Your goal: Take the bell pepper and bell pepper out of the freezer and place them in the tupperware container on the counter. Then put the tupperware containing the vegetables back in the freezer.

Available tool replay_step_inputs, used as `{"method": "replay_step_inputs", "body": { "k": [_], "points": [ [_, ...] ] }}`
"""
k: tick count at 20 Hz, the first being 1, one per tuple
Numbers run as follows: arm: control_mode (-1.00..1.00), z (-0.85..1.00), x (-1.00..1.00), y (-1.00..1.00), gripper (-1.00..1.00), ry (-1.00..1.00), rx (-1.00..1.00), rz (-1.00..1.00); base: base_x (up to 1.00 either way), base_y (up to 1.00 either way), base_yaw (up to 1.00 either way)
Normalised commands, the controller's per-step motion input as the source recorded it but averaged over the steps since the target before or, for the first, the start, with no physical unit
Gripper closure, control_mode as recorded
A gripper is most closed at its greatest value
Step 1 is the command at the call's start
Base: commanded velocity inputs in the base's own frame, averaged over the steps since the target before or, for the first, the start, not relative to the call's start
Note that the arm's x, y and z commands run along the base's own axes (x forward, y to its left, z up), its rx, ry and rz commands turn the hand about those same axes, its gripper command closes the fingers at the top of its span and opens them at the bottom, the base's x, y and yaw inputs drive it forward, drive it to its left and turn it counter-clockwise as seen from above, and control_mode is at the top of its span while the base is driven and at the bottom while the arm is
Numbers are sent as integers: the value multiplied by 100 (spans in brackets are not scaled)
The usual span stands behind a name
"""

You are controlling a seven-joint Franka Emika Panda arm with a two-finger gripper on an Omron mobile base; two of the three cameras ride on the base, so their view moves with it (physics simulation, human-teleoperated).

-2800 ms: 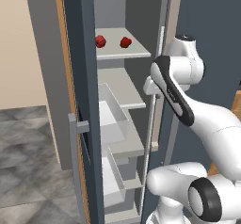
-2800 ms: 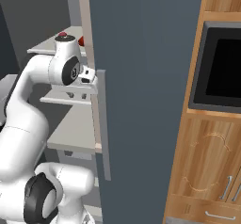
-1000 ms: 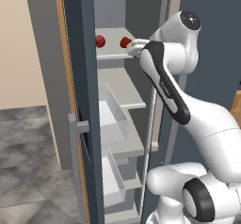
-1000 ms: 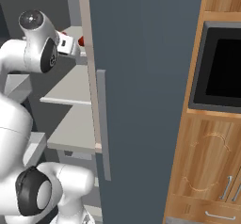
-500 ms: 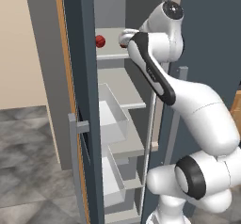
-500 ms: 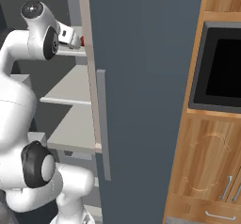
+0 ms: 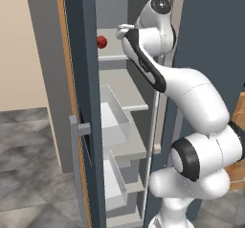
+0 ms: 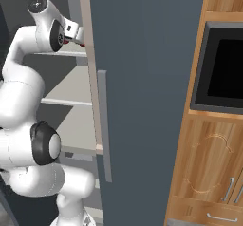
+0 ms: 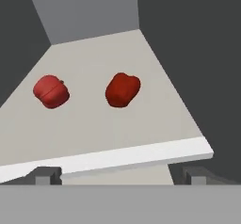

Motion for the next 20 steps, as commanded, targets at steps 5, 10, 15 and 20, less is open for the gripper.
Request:
{"method": "replay_step_inputs", "body": {
  "k": [5, 10, 15, 20],
  "points": [
    [-100, 0, 42, 1, -100, 0, -7, -9, 0, 0, 0],
    [-100, 0, 38, 0, -100, 3, -5, -7, 0, 0, 0],
    [-100, -5, 42, 0, -100, 7, -1, -6, 0, 0, 0],
    [-100, -13, 37, 0, -100, 10, 0, -5, 0, 0, 0]
  ]
}}
